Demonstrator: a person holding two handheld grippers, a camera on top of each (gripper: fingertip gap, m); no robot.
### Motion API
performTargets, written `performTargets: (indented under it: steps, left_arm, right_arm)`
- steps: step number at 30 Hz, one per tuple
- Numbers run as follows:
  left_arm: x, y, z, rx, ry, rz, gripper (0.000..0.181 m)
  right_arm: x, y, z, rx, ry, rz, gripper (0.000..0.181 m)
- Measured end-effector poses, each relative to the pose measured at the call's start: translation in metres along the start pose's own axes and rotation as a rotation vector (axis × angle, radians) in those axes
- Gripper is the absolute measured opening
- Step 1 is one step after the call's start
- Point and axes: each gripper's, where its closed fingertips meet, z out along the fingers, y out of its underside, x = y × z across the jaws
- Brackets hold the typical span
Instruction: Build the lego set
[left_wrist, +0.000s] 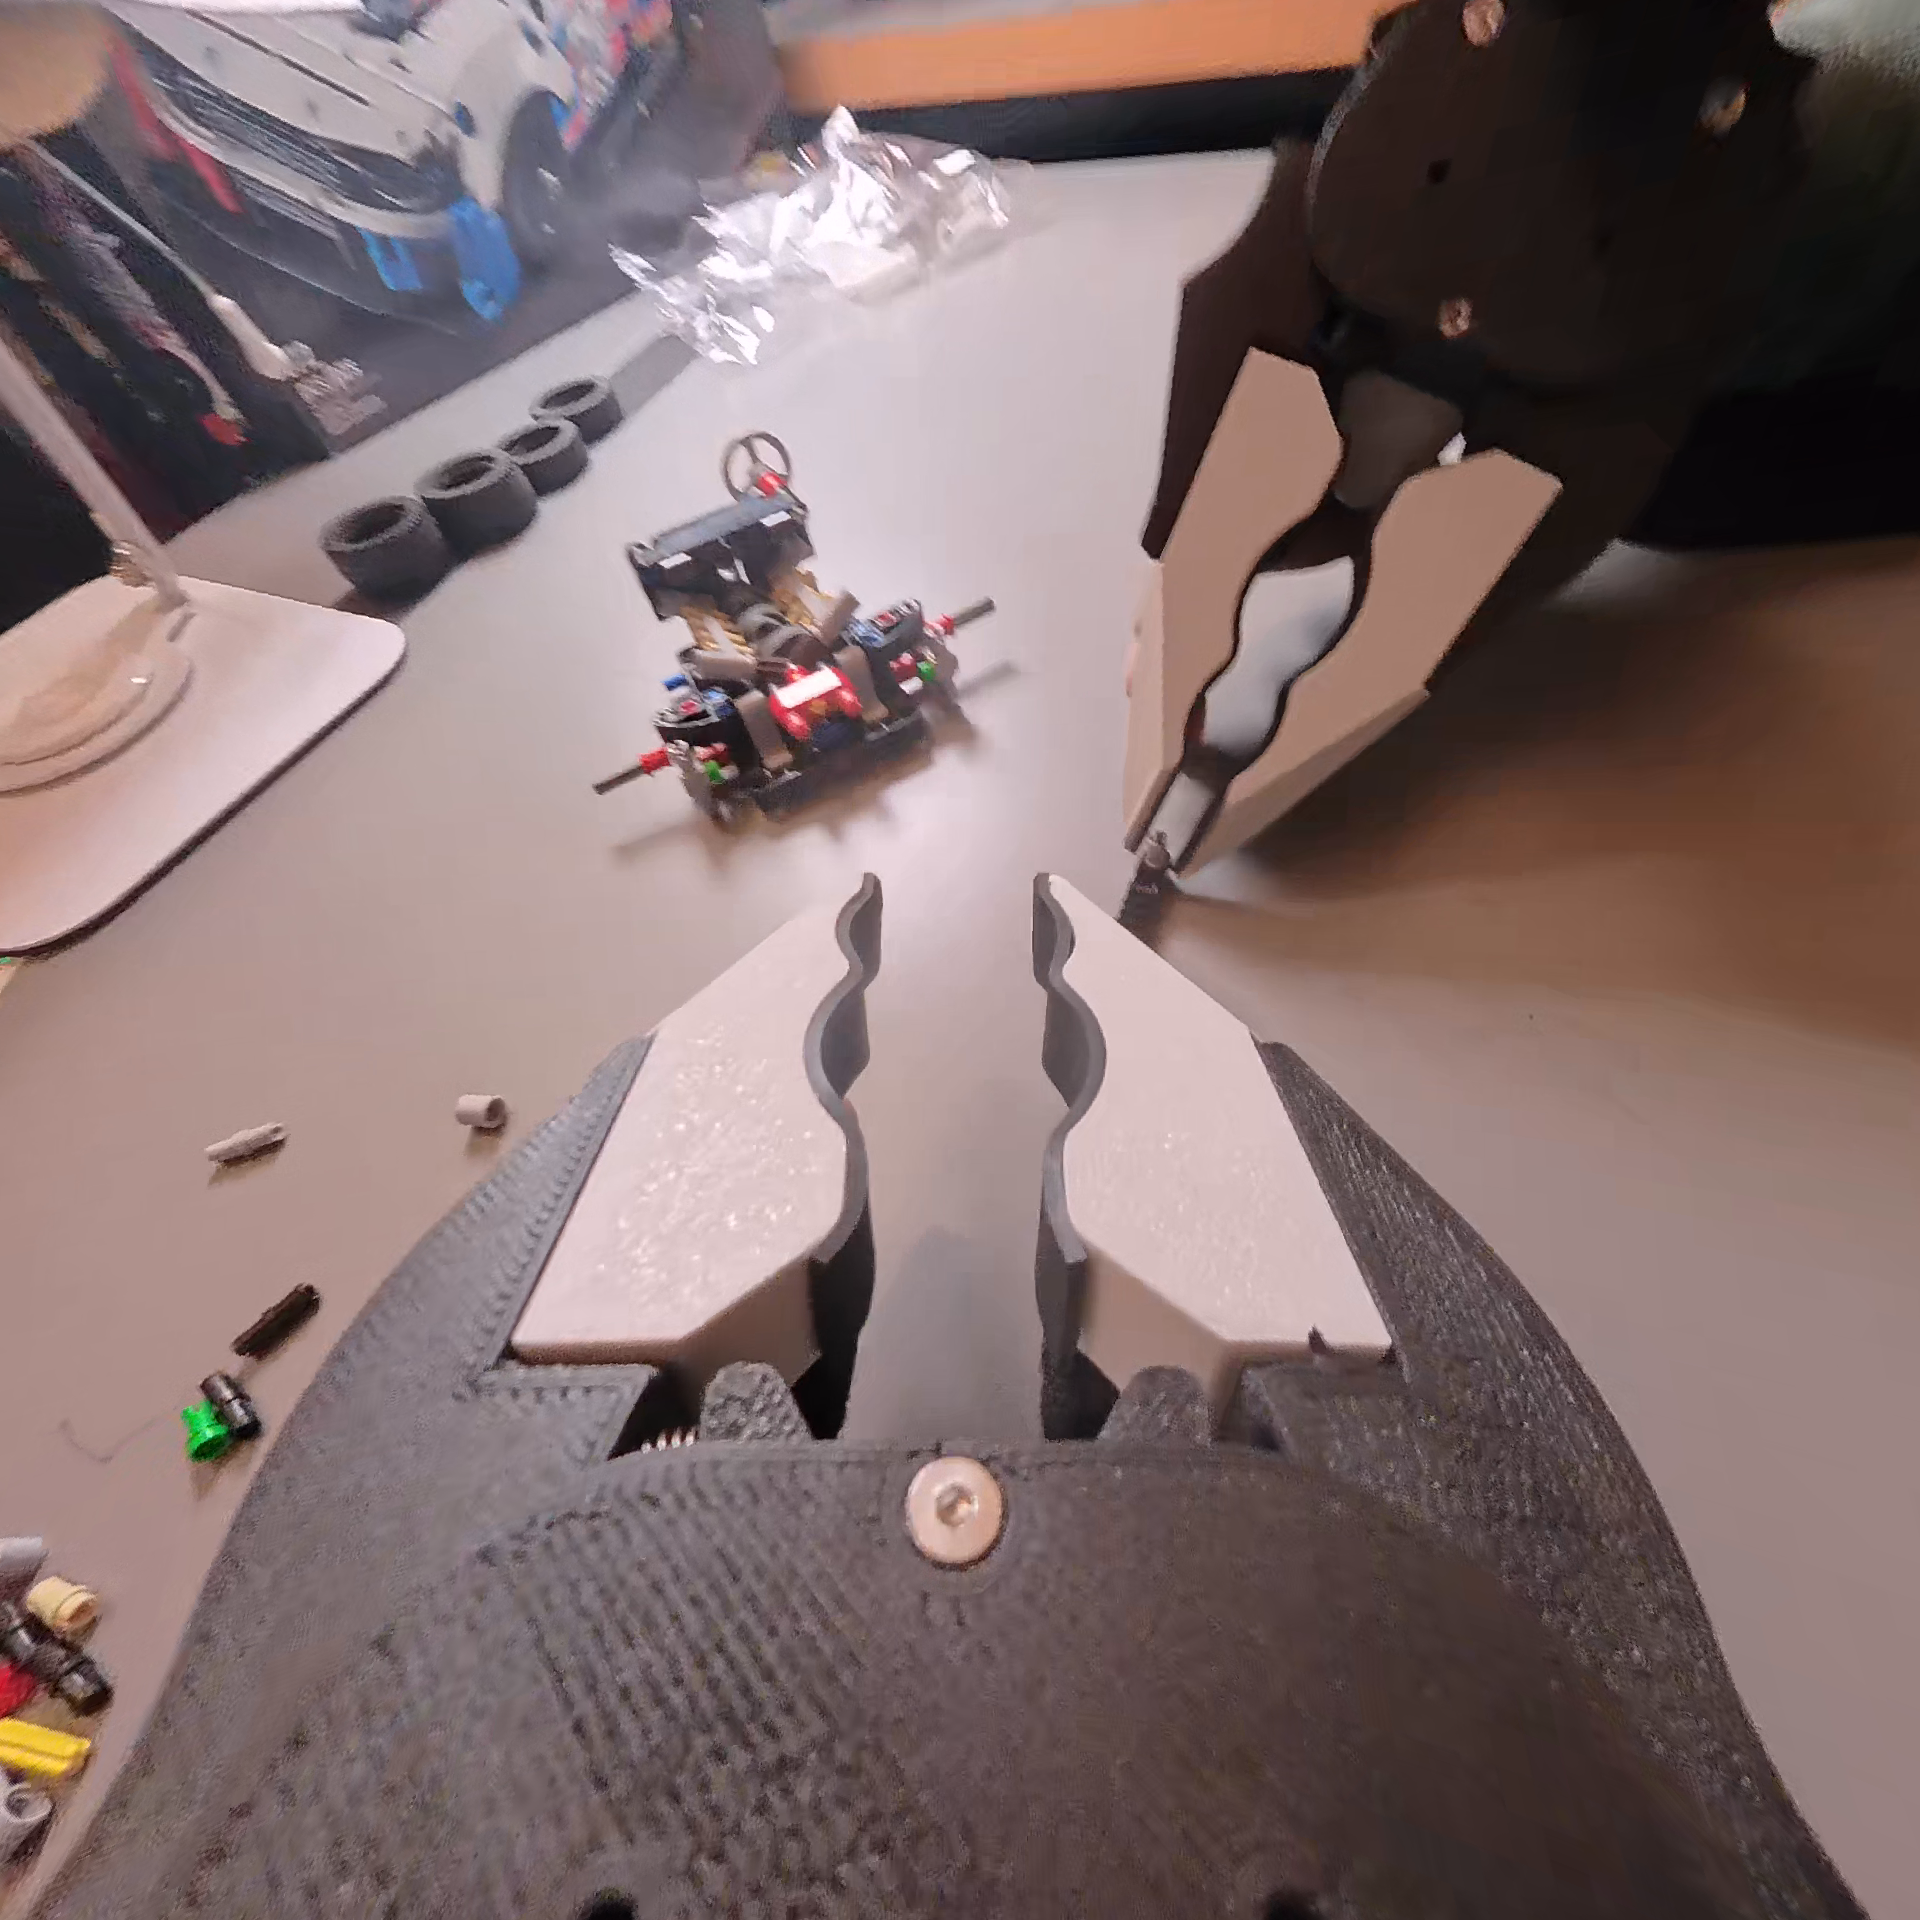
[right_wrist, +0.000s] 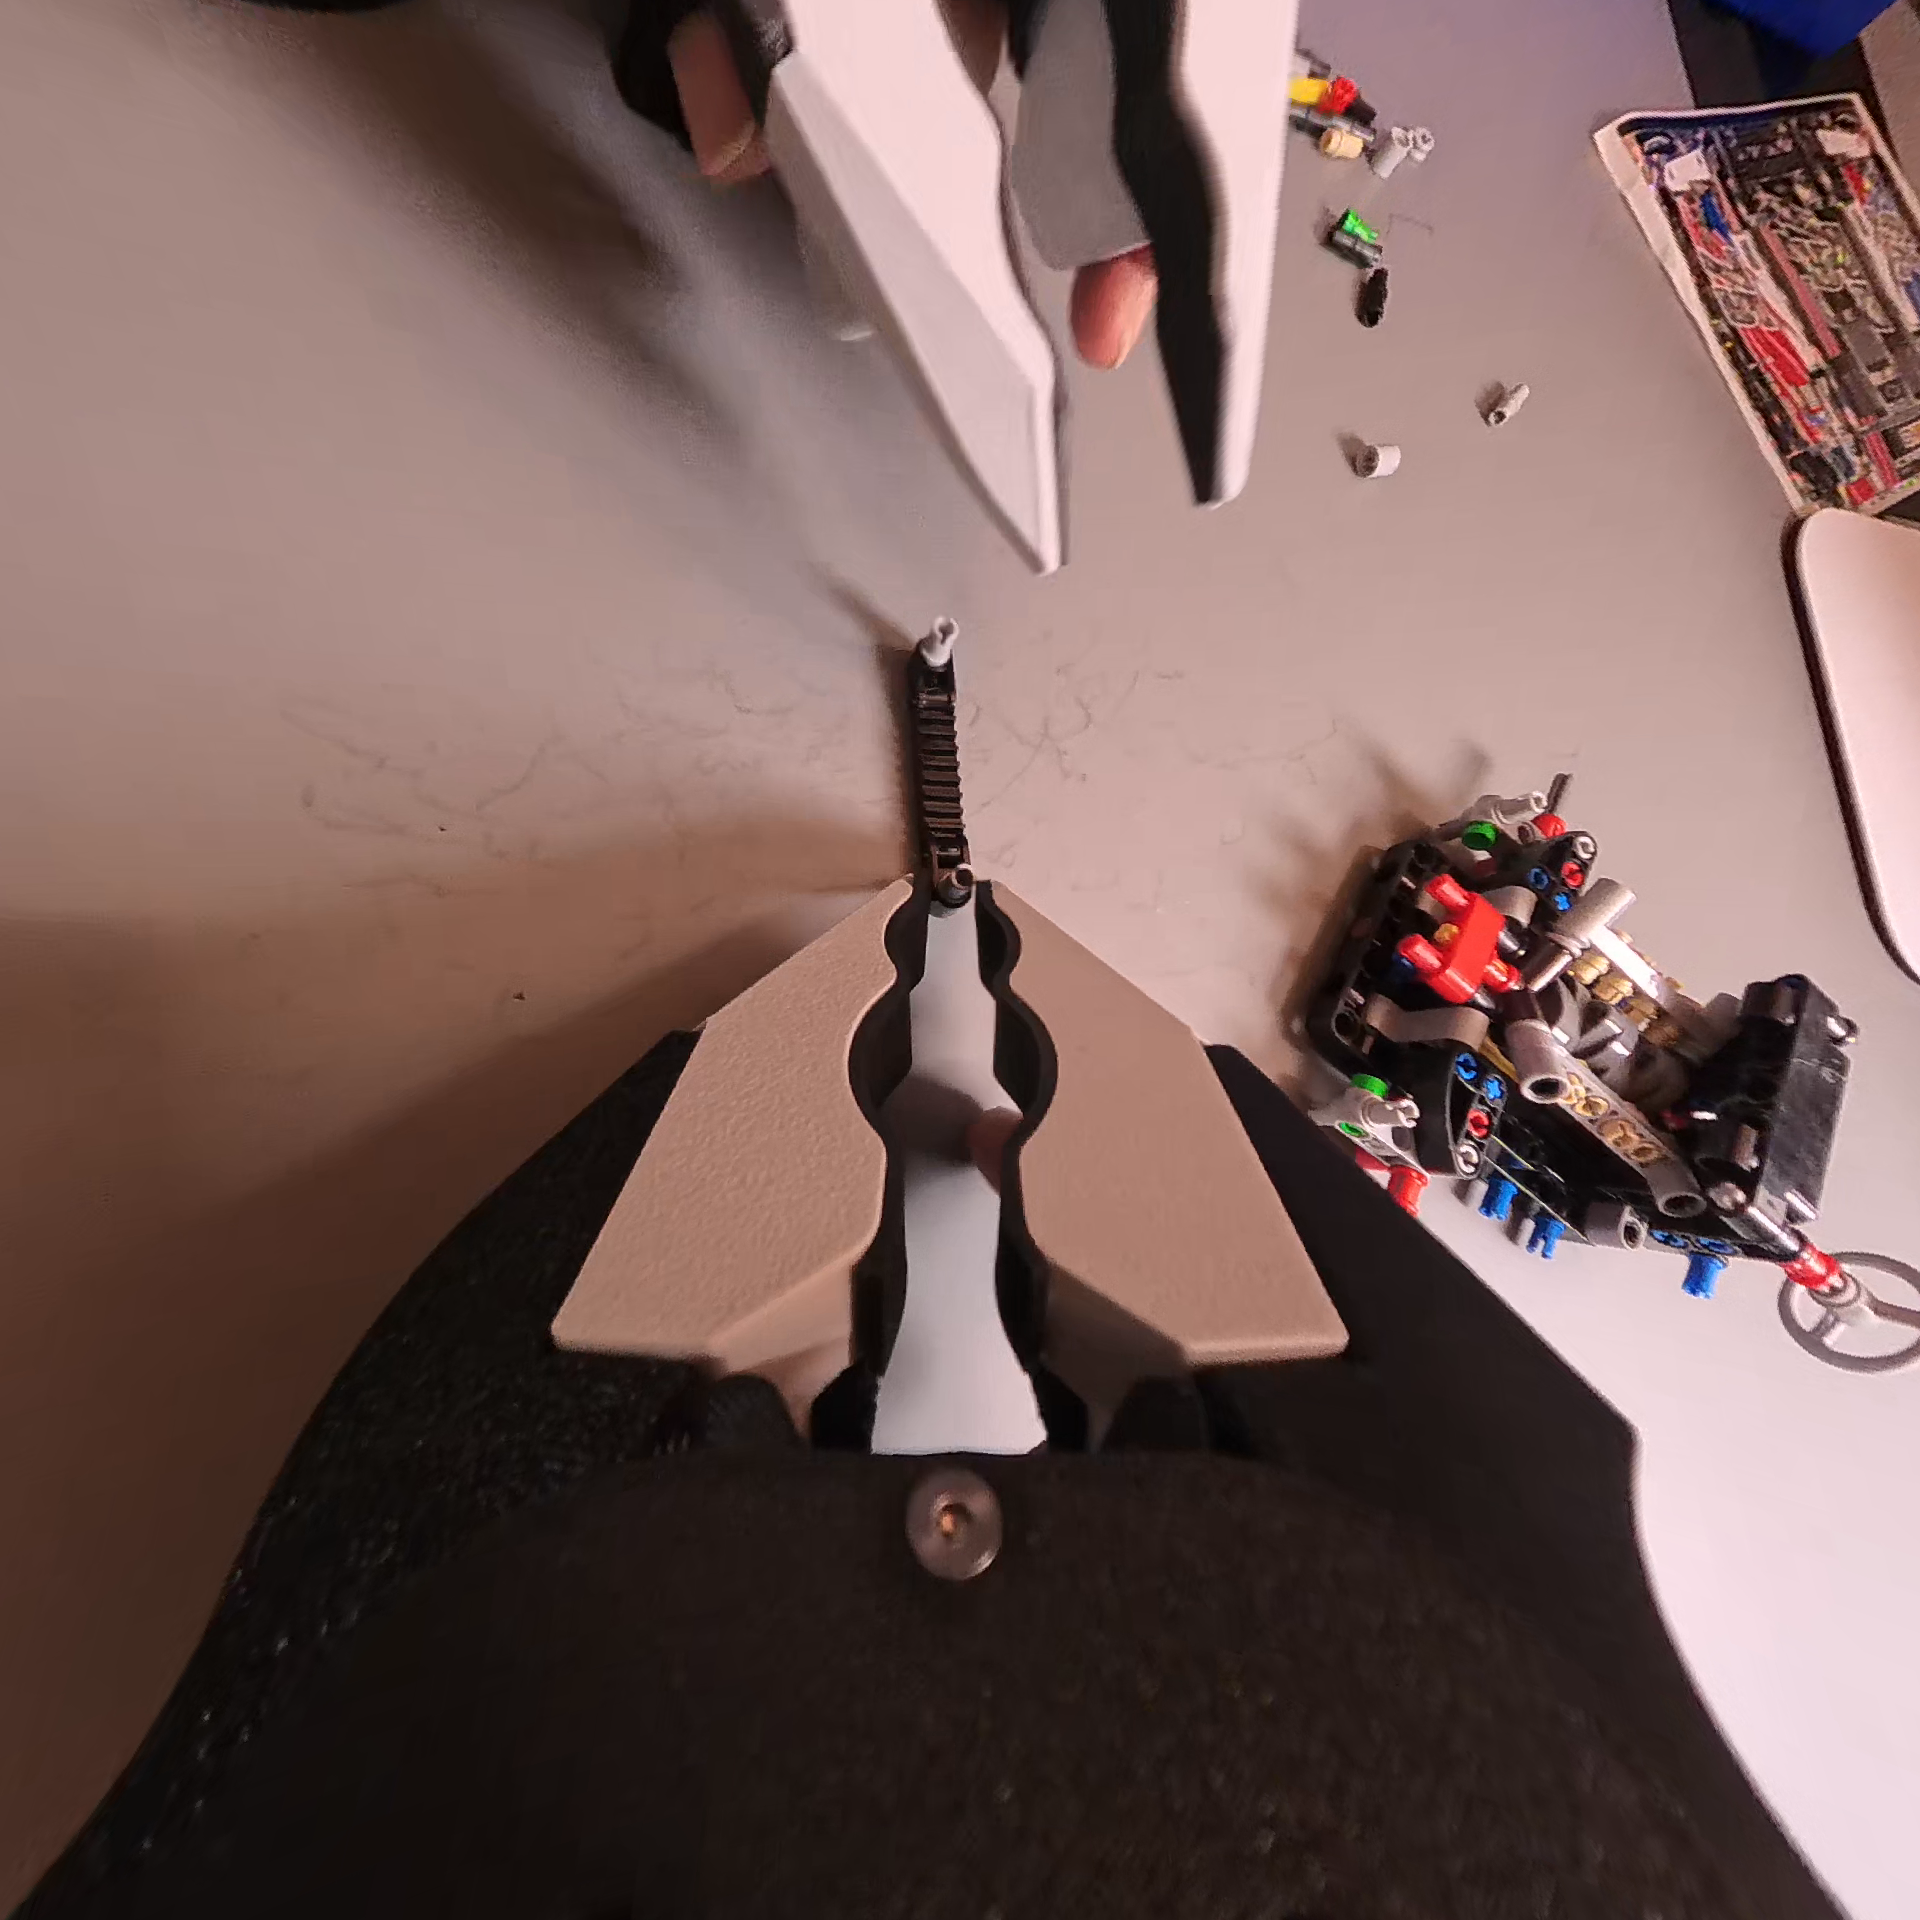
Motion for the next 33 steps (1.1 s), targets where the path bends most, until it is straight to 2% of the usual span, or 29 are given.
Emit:
performTargets:
  steps: [6,10,17,22,26,28,33]
  left_arm:
    - [-0.029,-0.022,-0.015,0.155,-0.118,-0.097,0.031]
    - [-0.046,-0.031,-0.027,0.229,-0.212,-0.097,0.026]
    - [-0.063,-0.032,-0.034,0.263,-0.299,-0.078,0.025]
    - [-0.068,-0.031,-0.036,0.269,-0.299,-0.091,0.026]
    - [-0.069,-0.028,-0.034,0.258,-0.291,-0.086,0.026]
    - [-0.068,-0.027,-0.032,0.247,-0.286,-0.08,0.026]
    - [-0.062,-0.029,-0.031,0.245,-0.268,-0.03,0.025]
  right_arm:
    - [0.02,-0.017,-0.016,0.128,0.053,0.077,0.021]
    - [0.058,-0.021,-0.035,0.248,0.189,0.178,0.026]
    - [0.121,-0.006,-0.074,0.388,0.443,0.335,0.029]
    - [0.14,0.019,-0.076,0.345,0.492,0.419,0.054]
    - [0.138,0.034,-0.06,0.271,0.432,0.485,0.087]
    - [0.134,0.04,-0.05,0.228,0.409,0.496,0.098]
    - [0.127,0.045,-0.033,0.179,0.372,0.519,0.106]
